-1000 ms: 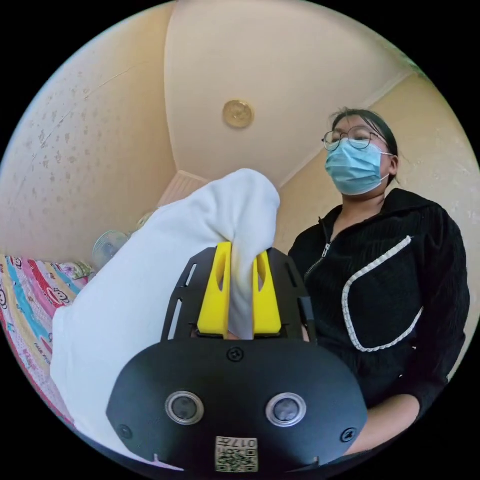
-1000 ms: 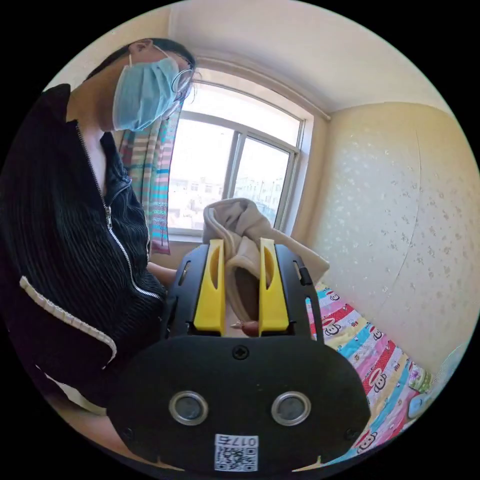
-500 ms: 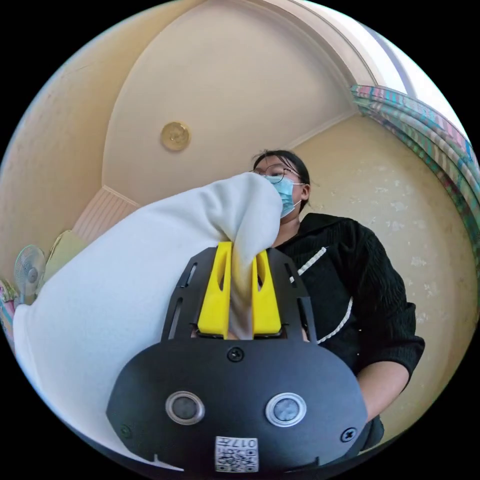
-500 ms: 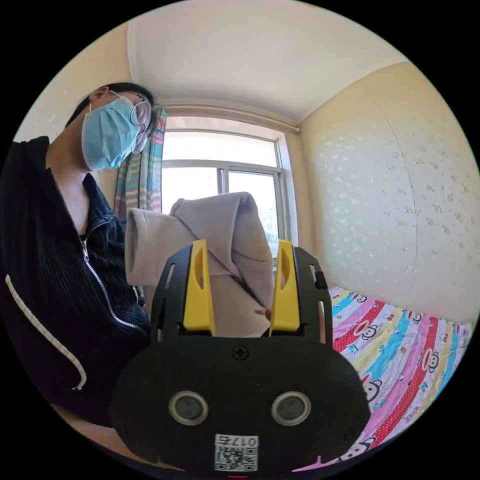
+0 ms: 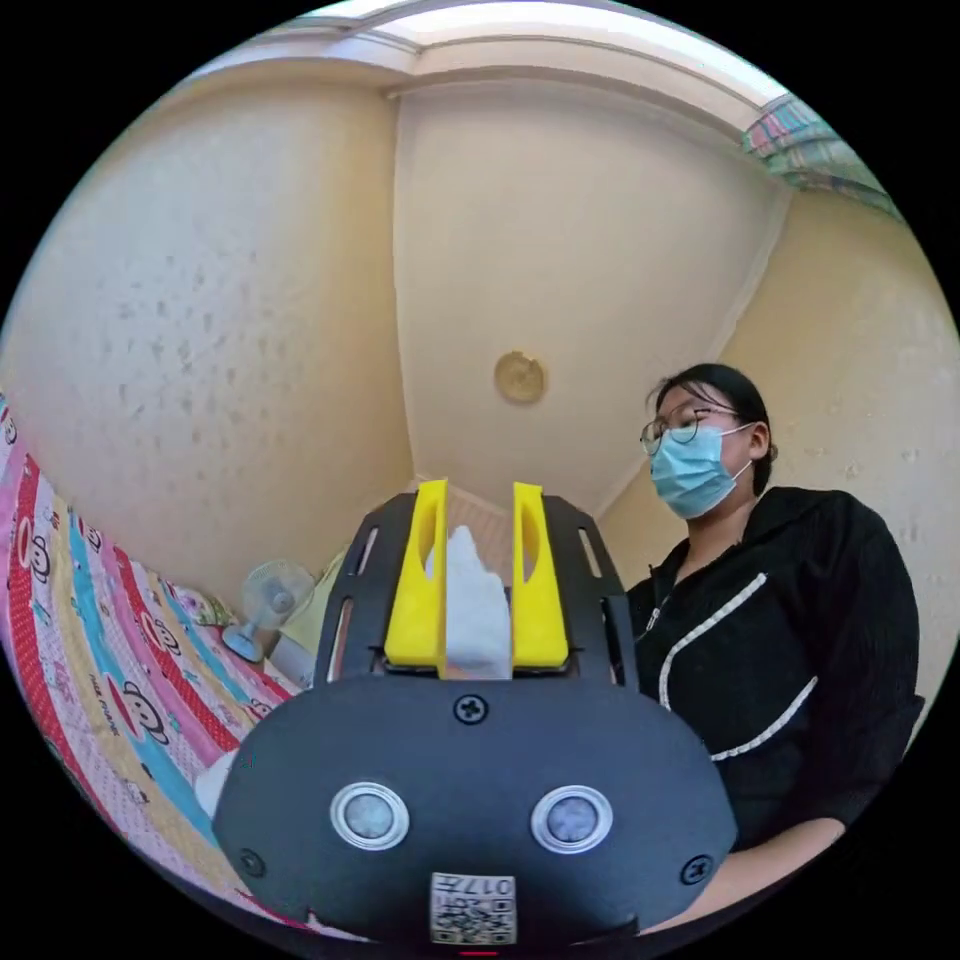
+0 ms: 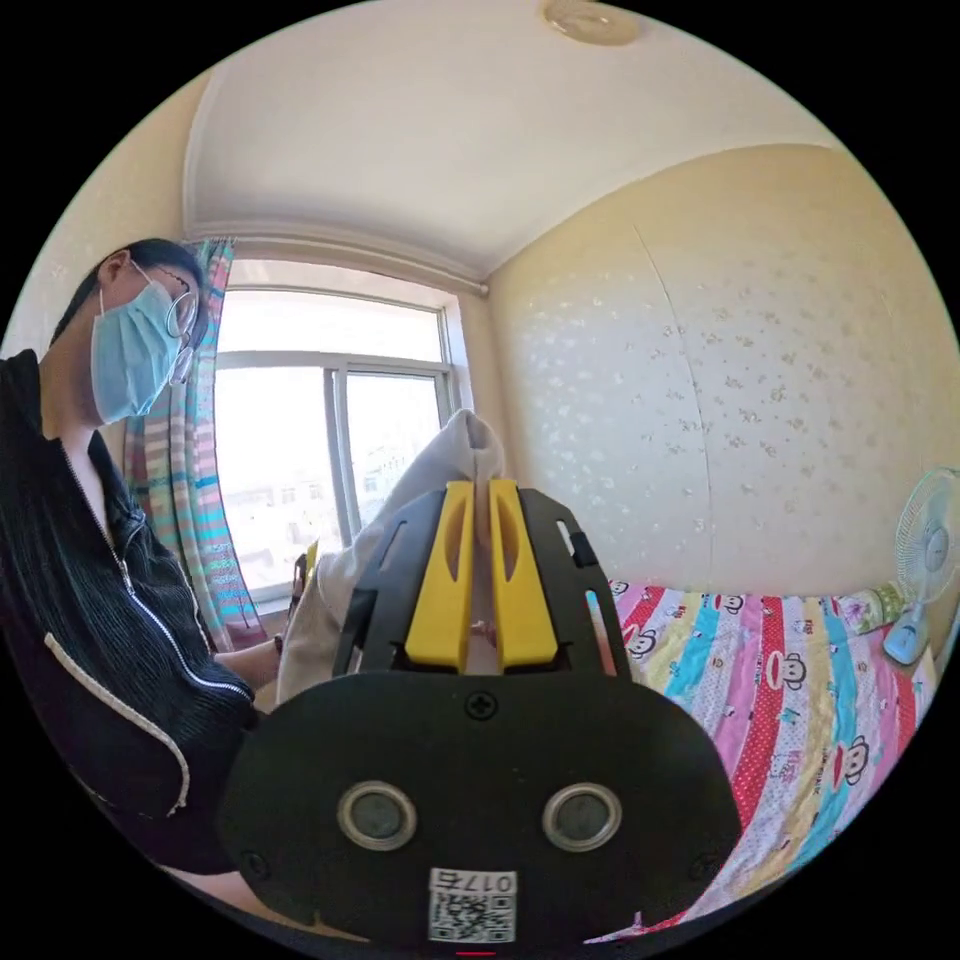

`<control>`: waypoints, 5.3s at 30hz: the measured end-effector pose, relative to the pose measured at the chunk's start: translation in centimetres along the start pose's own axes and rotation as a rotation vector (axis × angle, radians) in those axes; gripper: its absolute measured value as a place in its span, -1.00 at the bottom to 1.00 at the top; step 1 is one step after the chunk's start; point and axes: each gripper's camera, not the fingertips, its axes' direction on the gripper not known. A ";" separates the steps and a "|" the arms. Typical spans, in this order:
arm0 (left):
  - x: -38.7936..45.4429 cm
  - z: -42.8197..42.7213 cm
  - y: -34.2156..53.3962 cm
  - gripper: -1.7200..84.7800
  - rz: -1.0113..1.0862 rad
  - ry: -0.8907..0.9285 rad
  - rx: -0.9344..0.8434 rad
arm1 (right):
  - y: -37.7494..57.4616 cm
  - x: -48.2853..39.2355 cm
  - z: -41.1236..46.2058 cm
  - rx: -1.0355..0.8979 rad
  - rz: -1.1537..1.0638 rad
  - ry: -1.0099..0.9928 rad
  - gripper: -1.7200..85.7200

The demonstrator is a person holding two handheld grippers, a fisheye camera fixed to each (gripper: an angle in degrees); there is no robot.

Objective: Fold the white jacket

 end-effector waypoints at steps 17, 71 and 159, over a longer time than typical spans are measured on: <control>-0.3 18.6 4.5 -0.66 0.141 -0.293 -0.602 | -1.5 -10.2 7.6 -0.439 -0.403 -0.031 -0.87; 2.4 1.9 -3.8 -0.64 0.158 -0.407 -0.520 | -3.9 -7.6 -9.7 0.195 -0.169 0.292 -0.88; 26.6 8.8 -14.5 -0.88 0.622 -0.567 -0.562 | -9.8 -7.3 -12.8 -0.021 -0.361 0.427 -0.92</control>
